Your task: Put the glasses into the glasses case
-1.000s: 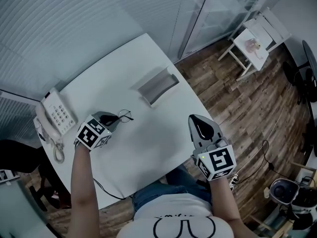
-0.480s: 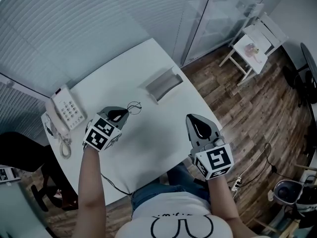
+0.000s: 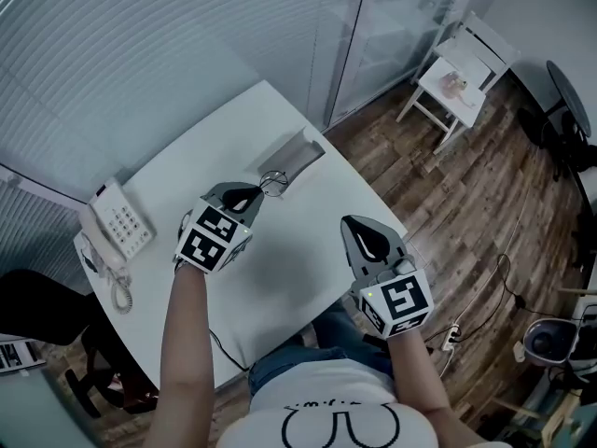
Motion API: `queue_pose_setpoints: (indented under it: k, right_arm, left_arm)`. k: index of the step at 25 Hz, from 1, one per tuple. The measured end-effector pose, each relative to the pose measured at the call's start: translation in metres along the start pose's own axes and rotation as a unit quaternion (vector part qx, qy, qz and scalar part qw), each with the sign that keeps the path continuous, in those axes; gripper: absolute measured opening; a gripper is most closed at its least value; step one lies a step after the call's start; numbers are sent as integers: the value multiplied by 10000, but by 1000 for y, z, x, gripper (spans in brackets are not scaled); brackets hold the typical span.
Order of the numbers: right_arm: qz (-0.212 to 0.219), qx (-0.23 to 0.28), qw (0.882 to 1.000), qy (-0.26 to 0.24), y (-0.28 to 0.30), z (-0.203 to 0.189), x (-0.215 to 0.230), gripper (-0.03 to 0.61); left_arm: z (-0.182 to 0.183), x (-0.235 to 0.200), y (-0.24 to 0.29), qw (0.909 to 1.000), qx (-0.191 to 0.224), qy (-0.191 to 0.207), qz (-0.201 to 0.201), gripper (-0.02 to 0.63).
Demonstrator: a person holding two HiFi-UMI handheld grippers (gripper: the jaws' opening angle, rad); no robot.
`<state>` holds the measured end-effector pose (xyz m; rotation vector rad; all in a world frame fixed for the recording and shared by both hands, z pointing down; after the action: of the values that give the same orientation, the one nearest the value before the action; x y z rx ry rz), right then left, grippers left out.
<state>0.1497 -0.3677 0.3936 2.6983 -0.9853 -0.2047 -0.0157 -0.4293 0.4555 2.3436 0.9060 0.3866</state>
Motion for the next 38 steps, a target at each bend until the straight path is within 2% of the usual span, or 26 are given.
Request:
queue_pose_setpoints:
  k: [9, 14, 19, 26, 31, 35, 38]
  right_arm:
    - [-206, -271, 9992, 190, 2, -26, 56, 11]
    - [-265, -379, 9986, 276, 10, -36, 94, 11]
    - [-273, -471, 9979, 357, 20, -44, 122, 11]
    - [-227, -491, 9975, 446, 29, -47, 143, 11]
    - [-228, -485, 9972, 518, 30, -52, 144, 11]
    - [-283, -478, 9969, 566, 22, -53, 141, 11]
    - [-346, -391, 9967, 614, 14, -46, 139, 11]
  left_arm:
    - [33, -17, 86, 9994, -282, -75, 167, 21]
    - [33, -27, 129, 9981, -561, -6, 246, 21]
    - [19, -32, 159, 9940, -1034, -37, 345, 23]
    - [15, -33, 170, 9901, -1299, -6, 540, 23]
    - [9, -27, 175, 9843, -1485, 434, 845, 30]
    - [13, -17, 171, 9877, -1370, 380, 654, 108]
    - [24, -13, 159, 9887, -1228, 458, 727, 132]
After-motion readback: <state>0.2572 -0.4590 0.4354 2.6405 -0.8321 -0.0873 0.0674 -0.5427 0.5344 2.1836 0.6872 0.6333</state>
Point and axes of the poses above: the fingertips, and each gripper's own axes: y forward along the fingers, x to its right, z out of its top, the point moved 2 cm from there along -y, backward along the fingers, and after that the axes turned 2 degrees about -y, right-handed, at the moved point
